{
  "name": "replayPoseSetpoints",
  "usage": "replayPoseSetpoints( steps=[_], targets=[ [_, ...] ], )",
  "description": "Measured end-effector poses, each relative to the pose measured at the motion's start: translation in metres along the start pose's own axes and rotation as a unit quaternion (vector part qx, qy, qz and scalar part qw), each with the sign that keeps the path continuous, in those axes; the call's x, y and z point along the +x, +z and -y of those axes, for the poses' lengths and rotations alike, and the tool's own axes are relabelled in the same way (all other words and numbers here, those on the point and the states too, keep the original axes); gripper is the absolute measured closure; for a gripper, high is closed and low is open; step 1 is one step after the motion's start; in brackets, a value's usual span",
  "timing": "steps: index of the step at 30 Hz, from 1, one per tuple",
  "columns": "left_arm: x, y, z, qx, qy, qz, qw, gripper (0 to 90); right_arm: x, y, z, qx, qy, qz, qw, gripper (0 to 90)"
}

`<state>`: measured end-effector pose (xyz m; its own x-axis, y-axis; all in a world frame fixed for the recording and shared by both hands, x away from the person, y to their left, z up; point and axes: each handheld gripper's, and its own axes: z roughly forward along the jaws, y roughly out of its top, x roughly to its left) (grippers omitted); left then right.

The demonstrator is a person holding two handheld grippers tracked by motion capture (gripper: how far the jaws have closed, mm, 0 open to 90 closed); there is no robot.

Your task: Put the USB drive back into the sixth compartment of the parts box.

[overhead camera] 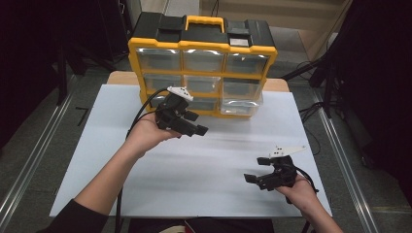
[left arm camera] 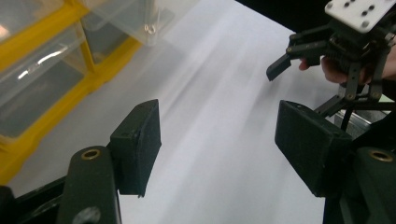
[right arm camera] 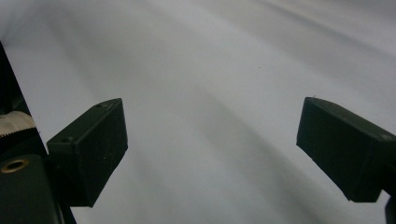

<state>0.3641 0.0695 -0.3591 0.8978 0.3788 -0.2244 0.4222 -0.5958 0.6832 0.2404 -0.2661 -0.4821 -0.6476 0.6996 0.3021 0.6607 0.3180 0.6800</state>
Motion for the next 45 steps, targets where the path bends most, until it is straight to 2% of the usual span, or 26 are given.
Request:
replayPoseSetpoints(
  steps=[7, 13, 15, 20, 23, 34, 45],
  targets=[
    [0.006, 0.007, 0.024, -0.002, -0.013, 0.002, 0.9999, 32.2, 0.0, 0.0, 0.001, 0.002, 0.002, 0.002, 1.0, 7.3],
    [0.009, 0.012, 0.042, -0.002, -0.023, -0.003, 0.9997, 32.2, -0.001, 0.0, 0.001, 0.001, 0.003, 0.002, 1.0, 7.3],
    [0.009, 0.013, 0.047, -0.002, -0.029, 0.004, 0.9996, 32.2, -0.001, 0.0, 0.001, 0.001, 0.003, 0.002, 1.0, 7.3],
    [0.009, 0.017, 0.062, 0.006, -0.026, 0.004, 0.9996, 31.4, -0.001, 0.0, 0.001, 0.001, 0.003, 0.002, 1.0, 7.4],
    [0.008, 0.016, 0.069, -0.002, -0.03, 0.006, 0.9995, 30.2, -0.001, 0.0, 0.0, 0.001, 0.003, 0.004, 1.0, 7.3],
    [0.003, 0.011, 0.101, -0.007, -0.037, -0.017, 0.9991, 30.1, 0.0, 0.0, 0.0, 0.001, 0.002, 0.003, 1.0, 7.3],
    [0.003, 0.0, 0.125, -0.011, -0.045, -0.037, 0.9983, 30.1, -0.001, 0.0, 0.001, 0.002, 0.003, 0.005, 1.0, 7.3]
  ],
)
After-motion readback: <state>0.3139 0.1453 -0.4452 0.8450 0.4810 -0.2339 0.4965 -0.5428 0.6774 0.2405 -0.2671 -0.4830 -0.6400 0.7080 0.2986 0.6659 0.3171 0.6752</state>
